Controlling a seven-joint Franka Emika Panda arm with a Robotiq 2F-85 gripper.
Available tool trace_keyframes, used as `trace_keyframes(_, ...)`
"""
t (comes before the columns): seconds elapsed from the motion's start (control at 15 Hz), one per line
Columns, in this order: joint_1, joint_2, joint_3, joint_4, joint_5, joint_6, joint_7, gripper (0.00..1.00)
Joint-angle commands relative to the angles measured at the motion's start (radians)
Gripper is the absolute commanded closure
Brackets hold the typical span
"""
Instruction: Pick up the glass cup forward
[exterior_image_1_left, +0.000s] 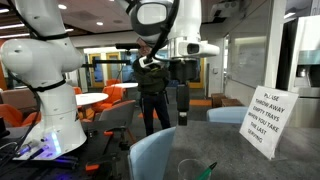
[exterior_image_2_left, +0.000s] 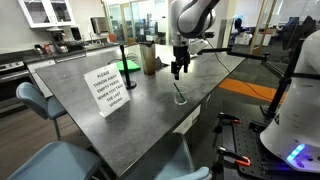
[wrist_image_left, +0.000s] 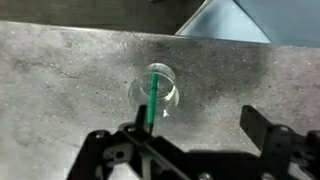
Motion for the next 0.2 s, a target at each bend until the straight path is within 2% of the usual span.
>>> trace_keyframes(0.0,0.015,-0.106,0.027,-0.004,-0.038,-0.121,0.04,0.0)
trace_keyframes(0.13,0.022,-0.149,0.043,-0.005,-0.022,-0.138,0.024,0.0)
